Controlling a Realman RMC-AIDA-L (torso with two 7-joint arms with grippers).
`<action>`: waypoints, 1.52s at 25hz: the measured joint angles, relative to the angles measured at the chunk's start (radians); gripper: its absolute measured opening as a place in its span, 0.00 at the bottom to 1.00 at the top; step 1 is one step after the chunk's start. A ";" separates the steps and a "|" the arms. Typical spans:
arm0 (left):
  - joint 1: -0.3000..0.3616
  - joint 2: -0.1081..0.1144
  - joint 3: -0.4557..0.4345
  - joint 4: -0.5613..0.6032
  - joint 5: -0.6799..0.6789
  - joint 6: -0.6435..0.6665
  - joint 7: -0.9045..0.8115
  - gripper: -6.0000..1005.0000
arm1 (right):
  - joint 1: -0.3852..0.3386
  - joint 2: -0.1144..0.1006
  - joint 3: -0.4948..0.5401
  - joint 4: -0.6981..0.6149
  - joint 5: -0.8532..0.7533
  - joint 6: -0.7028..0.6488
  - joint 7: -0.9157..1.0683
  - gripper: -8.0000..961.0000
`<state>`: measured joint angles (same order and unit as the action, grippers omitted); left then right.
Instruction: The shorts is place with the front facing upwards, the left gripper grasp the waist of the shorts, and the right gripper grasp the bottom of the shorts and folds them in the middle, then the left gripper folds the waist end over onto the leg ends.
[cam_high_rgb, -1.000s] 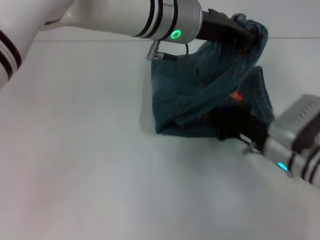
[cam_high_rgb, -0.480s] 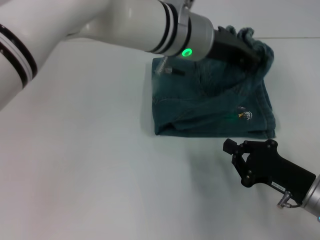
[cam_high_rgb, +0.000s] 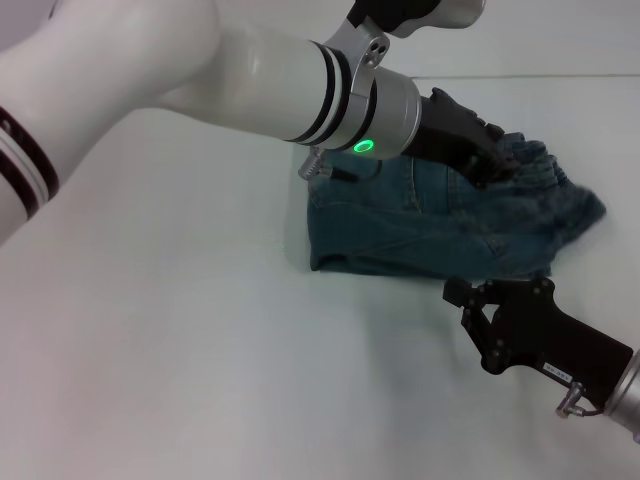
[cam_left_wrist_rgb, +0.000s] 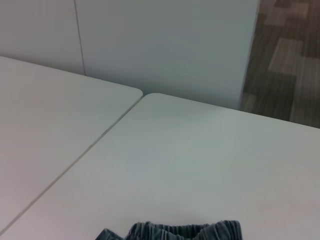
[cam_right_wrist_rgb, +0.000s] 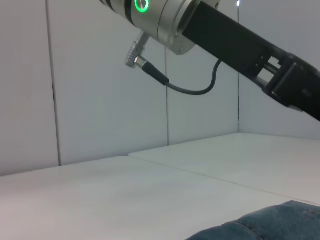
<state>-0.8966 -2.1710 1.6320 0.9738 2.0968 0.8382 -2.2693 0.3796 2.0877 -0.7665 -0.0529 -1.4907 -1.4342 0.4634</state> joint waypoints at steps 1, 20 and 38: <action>0.003 -0.001 0.000 0.002 0.000 0.000 0.001 0.22 | 0.001 0.000 -0.002 -0.004 -0.001 0.000 0.006 0.01; 0.438 -0.004 -0.429 0.134 -0.294 0.372 0.506 0.85 | -0.104 -0.016 -0.007 -0.386 -0.118 -0.079 0.458 0.04; 0.721 0.049 -1.090 -0.094 -0.198 0.896 0.943 0.88 | -0.141 -0.018 0.177 -0.741 -0.466 -0.266 0.819 0.84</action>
<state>-0.1757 -2.1221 0.5421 0.8797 1.8991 1.7345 -1.3266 0.2384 2.0699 -0.5896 -0.7940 -1.9571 -1.7002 1.2827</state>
